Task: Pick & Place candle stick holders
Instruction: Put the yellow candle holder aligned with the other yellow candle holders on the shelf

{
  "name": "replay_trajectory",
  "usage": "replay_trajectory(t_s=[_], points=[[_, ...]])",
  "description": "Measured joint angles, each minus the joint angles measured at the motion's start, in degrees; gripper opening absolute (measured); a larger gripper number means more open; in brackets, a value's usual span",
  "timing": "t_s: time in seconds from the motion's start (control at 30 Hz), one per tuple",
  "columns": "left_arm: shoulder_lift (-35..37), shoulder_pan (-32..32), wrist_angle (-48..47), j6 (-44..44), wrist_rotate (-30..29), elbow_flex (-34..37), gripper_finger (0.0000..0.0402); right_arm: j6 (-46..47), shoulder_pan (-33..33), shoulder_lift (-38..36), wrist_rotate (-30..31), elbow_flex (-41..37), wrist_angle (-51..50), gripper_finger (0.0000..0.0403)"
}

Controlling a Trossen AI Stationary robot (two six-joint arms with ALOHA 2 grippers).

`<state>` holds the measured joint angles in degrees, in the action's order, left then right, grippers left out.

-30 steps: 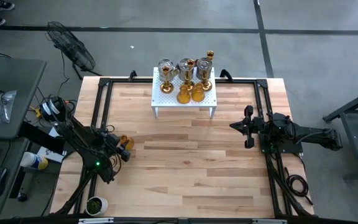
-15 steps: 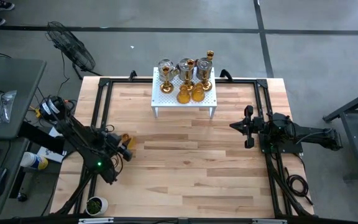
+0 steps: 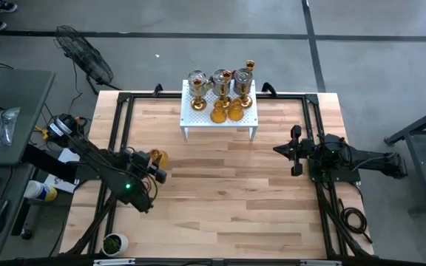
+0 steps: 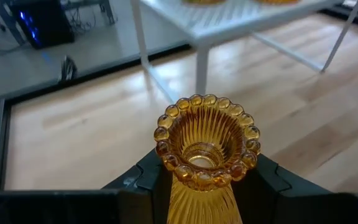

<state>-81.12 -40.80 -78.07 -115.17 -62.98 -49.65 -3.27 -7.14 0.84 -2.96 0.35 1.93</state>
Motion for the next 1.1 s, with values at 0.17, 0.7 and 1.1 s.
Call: replay_trajectory(t_s=[0.17,0.7,1.1], points=[[0.0,4.5,0.8,8.1,-4.1,-4.8,0.013,0.0,0.0,0.0,0.0,0.0,0.0,0.0003],[0.0,19.0,42.3,59.2,1.5,-10.8,0.013,0.0,0.0,0.0,0.0,0.0,0.0,0.0003],[0.0,28.7,50.4,70.7,6.1,-10.8,0.013,0.0,0.0,0.0,0.0,0.0,0.0,0.0003]])
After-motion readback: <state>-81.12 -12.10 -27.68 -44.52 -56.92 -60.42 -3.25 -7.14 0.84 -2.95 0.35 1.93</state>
